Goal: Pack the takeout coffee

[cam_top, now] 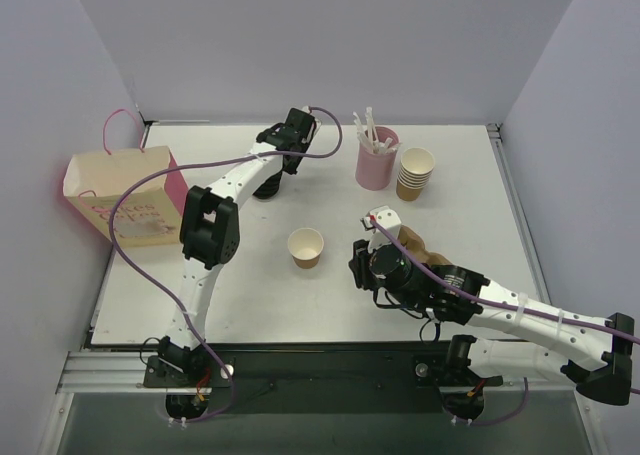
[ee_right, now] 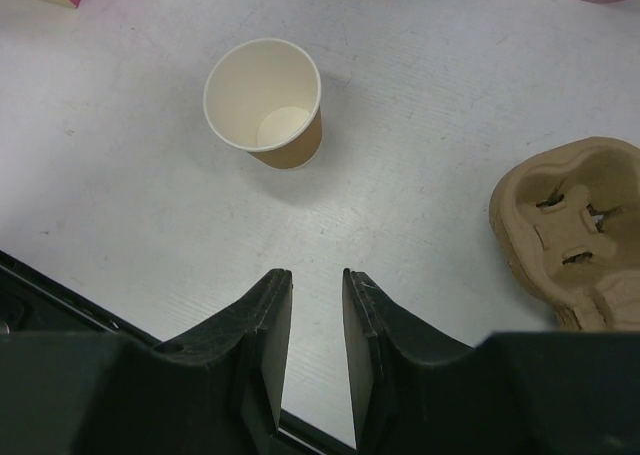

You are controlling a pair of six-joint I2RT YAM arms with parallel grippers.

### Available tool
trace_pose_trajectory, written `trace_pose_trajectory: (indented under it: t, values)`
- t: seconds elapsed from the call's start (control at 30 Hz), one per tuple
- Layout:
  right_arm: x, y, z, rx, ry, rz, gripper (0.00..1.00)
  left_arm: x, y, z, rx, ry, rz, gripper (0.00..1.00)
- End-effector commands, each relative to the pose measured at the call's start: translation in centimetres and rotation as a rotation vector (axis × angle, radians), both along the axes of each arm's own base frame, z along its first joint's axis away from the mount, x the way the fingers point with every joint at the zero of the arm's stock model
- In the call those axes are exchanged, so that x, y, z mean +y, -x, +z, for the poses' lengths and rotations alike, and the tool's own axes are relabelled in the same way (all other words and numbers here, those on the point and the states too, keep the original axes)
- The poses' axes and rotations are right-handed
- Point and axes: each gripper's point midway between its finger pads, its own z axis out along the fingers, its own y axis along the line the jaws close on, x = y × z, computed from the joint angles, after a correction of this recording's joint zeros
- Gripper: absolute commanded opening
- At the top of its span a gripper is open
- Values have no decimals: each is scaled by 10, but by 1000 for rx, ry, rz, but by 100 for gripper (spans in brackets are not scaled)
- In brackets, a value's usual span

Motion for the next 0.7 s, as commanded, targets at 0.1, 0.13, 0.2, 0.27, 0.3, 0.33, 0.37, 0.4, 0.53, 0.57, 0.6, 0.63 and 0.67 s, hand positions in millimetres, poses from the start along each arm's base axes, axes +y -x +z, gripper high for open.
trace_pose_trajectory:
  t: [0.1,0.13,0.2,0.27,0.3,0.33,0.37,0.4,0.53,0.57,0.6,0.63,0.67]
  values:
    - [-3,-5,22,-63,-48,-28,28,4,-10,18,-43,-7,6,27]
    - [-3,-5,22,-63,-50,-28,28,4,-10,19,-44,-5,7,26]
    - [-3,-5,22,-65,-48,-29,28,3,-10,24,-53,-2,6,26]
    - [-3,-5,22,-63,-48,-27,28,3,-11,30,-62,4,8,22]
    - [-3,-5,22,-61,-51,-28,28,3,-10,31,-62,6,8,21]
    - [-3,-5,22,-61,-52,-28,28,3,-10,34,-65,8,8,21]
    - [-2,-5,22,-60,-50,-27,28,2,-9,35,-65,11,9,21]
    - [-2,-5,22,-59,-51,-29,28,2,-9,38,-70,14,10,21]
    - [-1,-5,22,-56,-53,-26,28,1,-7,44,-75,21,7,21]
    - [-1,-5,23,-57,-57,-25,28,1,-6,44,-73,20,7,21]
    - [0,-5,23,-56,-57,-26,28,1,-6,47,-75,21,7,21]
    - [0,-5,23,-56,-57,-26,28,1,-5,49,-76,24,9,21]
    - [-1,-5,24,-58,-61,-26,28,2,-5,50,-75,24,10,17]
